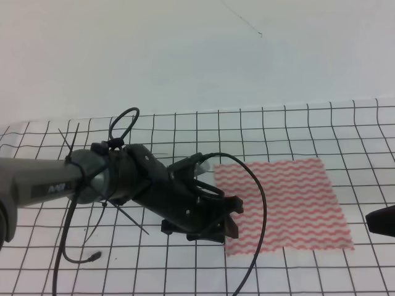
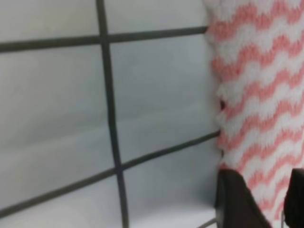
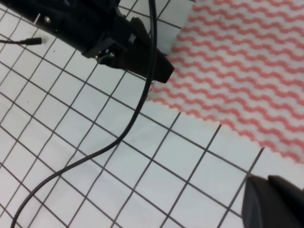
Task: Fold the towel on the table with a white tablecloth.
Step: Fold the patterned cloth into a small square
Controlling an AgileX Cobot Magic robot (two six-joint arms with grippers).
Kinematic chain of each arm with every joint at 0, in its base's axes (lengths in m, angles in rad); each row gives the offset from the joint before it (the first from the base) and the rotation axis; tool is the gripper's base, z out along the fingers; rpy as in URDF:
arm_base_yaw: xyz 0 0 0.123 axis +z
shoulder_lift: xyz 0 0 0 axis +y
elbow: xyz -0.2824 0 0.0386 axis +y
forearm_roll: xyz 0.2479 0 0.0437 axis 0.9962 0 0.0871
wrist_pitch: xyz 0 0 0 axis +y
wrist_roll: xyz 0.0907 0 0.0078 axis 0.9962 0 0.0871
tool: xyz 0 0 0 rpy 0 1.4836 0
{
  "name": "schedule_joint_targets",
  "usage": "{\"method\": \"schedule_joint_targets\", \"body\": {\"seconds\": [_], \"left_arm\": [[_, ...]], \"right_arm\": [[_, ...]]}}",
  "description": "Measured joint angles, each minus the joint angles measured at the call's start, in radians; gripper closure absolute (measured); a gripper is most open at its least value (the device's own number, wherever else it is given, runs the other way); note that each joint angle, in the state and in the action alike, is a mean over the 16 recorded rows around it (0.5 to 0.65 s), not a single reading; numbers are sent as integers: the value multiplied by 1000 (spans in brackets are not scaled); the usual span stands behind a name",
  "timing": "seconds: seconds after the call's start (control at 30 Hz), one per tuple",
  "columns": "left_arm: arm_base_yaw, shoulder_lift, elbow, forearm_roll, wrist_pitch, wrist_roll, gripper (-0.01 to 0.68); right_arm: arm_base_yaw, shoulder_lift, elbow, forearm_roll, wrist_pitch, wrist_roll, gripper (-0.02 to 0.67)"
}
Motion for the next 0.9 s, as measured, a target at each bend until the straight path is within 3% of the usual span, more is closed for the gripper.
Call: {"method": "schedule_joint_targets", "body": {"seconds": [0.13, 0.67, 0.9], "left_arm": [[0, 8, -1, -40, 2, 34, 452], [8, 12, 0, -158, 3, 162, 656], [27, 11, -9, -202, 8, 208, 671]], "right_arm": [[0, 0, 0, 0, 0, 0, 650], [0, 2, 0, 1, 0, 0, 650], [-1, 3, 0, 1, -1, 0, 650]]}}
